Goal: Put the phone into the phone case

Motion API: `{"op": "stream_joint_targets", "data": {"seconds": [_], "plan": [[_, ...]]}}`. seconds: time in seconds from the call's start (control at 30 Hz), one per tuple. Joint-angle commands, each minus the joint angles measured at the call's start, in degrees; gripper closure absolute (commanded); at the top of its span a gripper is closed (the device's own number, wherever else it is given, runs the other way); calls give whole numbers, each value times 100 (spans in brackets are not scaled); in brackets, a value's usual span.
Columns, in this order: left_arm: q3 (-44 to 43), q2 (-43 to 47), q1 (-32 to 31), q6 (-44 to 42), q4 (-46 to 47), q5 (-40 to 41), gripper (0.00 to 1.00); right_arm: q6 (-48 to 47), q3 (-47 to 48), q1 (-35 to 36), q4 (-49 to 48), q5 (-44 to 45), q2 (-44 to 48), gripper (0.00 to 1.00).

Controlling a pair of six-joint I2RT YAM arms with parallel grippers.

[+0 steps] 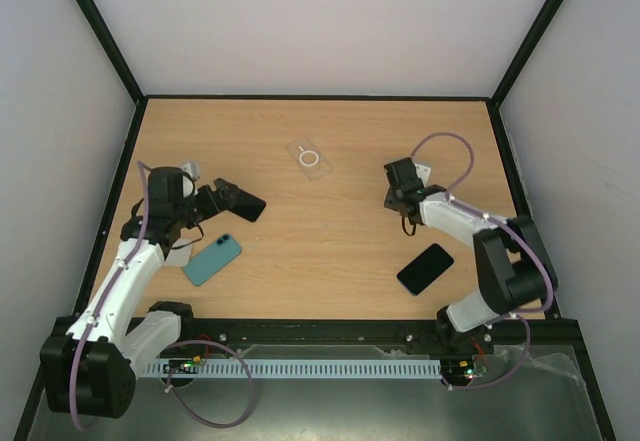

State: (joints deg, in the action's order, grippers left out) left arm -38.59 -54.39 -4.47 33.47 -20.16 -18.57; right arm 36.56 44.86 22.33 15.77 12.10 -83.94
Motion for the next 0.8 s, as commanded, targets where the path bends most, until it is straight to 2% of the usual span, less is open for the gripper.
{"op": "stream_joint_targets", "data": {"seconds": [0.0, 0.2, 0.33, 0.5, 0.63, 0.77], "plan": [[72, 20, 29, -40, 88, -125, 0, -937, 531, -60, -391, -15, -748, 62], [66, -83, 43, -46, 74, -198, 0, -1296, 1078, -196, -290, 337, -1708, 66], [72, -137, 51, -64, 100, -306, 0, -1379, 1199, -406, -366, 89, -2090, 66], [71, -135, 51, -59, 91, -253, 0, -1580, 1216, -440, -446, -695, -2260, 78], [52, -133, 68, -59, 69, -112, 0, -1556, 1230, -440, -311, -1245, -2127, 96], [53, -118, 69, -64, 76, -121, 0, -1380, 1054, -350, -240, -1537, -1717, 98]]}}
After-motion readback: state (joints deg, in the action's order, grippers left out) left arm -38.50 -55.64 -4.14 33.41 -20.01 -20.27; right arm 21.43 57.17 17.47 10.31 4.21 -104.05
